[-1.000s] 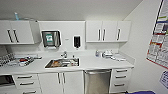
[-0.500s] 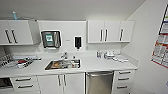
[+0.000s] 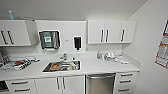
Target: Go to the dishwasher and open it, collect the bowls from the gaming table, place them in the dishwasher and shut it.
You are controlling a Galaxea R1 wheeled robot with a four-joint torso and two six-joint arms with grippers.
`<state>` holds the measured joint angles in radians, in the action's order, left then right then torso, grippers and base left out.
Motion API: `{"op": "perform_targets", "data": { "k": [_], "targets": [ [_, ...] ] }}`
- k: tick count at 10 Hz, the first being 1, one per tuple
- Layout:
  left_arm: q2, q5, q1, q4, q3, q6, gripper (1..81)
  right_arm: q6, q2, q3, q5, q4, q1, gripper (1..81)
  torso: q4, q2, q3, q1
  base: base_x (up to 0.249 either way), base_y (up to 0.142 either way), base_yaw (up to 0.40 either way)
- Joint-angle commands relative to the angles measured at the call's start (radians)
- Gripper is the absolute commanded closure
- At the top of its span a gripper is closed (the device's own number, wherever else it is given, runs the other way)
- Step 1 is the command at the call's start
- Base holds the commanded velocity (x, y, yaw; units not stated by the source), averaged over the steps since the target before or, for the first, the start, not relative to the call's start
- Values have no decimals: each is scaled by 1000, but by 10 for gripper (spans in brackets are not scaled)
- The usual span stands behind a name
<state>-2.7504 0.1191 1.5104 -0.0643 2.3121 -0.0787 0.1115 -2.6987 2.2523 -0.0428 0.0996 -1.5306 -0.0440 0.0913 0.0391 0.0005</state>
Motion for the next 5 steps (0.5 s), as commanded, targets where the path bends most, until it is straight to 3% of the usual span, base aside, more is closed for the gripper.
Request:
{"op": "perform_targets", "data": {
  "k": [1,5],
  "targets": [
    [18,-52,-42,-8,-10,4,10,4,21,-8,61,-9,40,10,0,0,0,1,134,0,0],
    [17,-52,-43,-6,-10,4,10,4,20,-5,61,-4,40,10,0,1,0,0,135,0,0]
  ]
}}
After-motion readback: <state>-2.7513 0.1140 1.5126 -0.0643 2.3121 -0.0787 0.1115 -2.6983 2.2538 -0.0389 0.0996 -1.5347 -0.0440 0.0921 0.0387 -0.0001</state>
